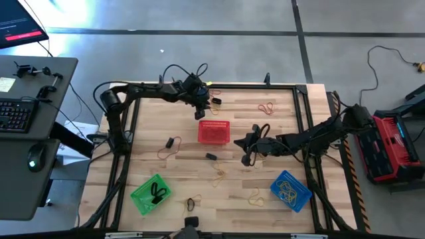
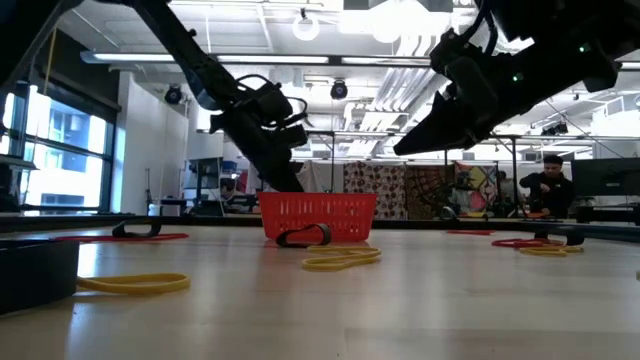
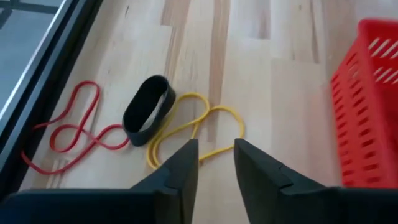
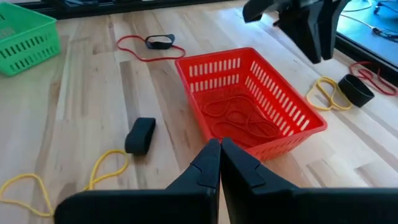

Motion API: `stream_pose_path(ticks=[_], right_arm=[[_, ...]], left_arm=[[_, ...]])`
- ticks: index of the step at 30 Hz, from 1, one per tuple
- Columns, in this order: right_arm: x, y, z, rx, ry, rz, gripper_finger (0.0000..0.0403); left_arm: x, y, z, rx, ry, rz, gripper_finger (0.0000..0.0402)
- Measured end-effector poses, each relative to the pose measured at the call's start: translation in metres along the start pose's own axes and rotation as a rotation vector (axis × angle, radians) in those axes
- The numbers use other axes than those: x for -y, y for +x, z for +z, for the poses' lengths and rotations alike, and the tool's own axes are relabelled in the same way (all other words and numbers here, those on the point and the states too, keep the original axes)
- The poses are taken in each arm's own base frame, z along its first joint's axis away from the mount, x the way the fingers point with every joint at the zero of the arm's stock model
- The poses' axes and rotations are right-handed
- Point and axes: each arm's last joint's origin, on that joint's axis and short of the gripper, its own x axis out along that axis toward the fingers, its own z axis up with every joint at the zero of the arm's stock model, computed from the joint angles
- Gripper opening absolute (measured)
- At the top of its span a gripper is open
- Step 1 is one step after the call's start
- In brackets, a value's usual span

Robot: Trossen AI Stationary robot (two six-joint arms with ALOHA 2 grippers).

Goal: Sort rubber bands into baskets
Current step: Put the yellow rubber band into the blue bin

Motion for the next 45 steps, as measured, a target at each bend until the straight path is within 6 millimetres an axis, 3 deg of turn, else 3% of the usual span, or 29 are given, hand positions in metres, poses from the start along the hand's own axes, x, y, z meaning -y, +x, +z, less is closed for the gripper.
stream_pose_path(ticks=[6, 18, 35, 45], right_arm=[[0.012, 0.006, 0.002, -0.014, 0.004, 0.008, 0.0], [0.03, 0.013, 0.005, -0.028, 0.0, 0.004, 0.0], [0.032, 0.014, 0.006, -0.032, 0.006, 0.016, 0.0], [0.032, 0.014, 0.005, -0.036, 0.008, 0.016, 0.0]], left_arm=[[-0.003, 0.008, -0.007, -0.026, 0.037, 0.001, 0.0125], [-0.005, 0.029, -0.022, -0.058, 0.131, 0.006, 0.0127], [-0.006, 0.028, -0.017, -0.07, 0.206, 0.007, 0.0127], [-0.014, 0.045, 0.002, -0.163, 0.297, -0.05, 0.0125]])
